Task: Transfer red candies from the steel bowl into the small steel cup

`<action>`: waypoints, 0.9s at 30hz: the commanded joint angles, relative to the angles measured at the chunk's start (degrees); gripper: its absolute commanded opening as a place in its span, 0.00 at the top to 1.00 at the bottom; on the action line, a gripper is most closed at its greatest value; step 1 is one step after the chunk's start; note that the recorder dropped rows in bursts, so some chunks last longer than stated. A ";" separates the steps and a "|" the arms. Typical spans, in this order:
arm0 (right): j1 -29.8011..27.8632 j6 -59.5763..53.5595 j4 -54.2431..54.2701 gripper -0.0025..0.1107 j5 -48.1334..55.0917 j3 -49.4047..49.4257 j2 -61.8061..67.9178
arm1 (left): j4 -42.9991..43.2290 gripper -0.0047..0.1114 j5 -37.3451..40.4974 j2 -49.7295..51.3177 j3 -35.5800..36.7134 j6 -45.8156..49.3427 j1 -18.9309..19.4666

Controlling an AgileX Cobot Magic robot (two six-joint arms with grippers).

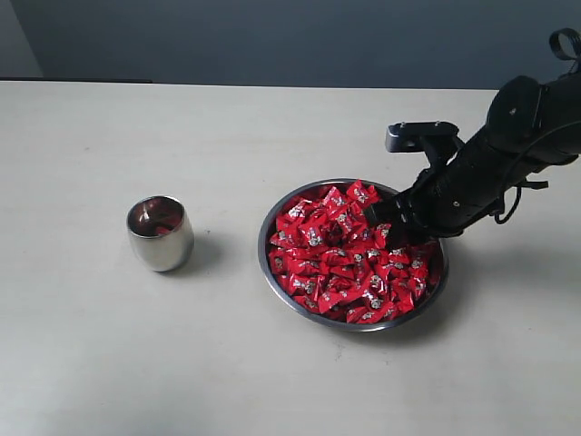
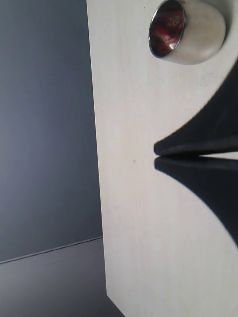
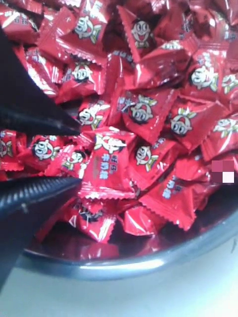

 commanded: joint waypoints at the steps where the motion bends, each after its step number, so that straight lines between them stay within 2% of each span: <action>1: -0.11 0.22 0.48 0.72 -1.44 -0.29 -0.15 | 0.06 0.96 -0.32 -0.26 0.22 -0.07 0.04; 3: -0.11 0.22 0.48 0.70 -1.56 -0.29 -0.15 | 0.06 0.96 -0.32 -0.26 0.22 -0.07 0.04; 4: -0.11 0.22 1.27 0.61 -1.86 -0.29 -0.15 | 0.06 0.96 -0.32 -0.26 0.22 -0.07 0.04; 6: -0.11 0.22 2.71 0.55 -2.89 -0.29 -0.15 | 0.06 0.96 -0.32 -0.26 0.22 -0.07 0.04; 9: -0.11 -0.33 2.84 0.65 -4.27 -0.29 -0.15 | 0.06 0.96 -0.32 -0.26 0.22 -0.07 0.04; 13: -0.11 -0.33 3.04 0.57 -2.84 -1.88 2.57 | 0.06 0.96 -0.32 -0.26 0.22 -0.07 0.04; 27: -0.22 1.25 -0.07 0.57 -1.31 -5.57 5.95 | 0.06 0.96 -0.32 -0.26 0.22 -0.07 0.04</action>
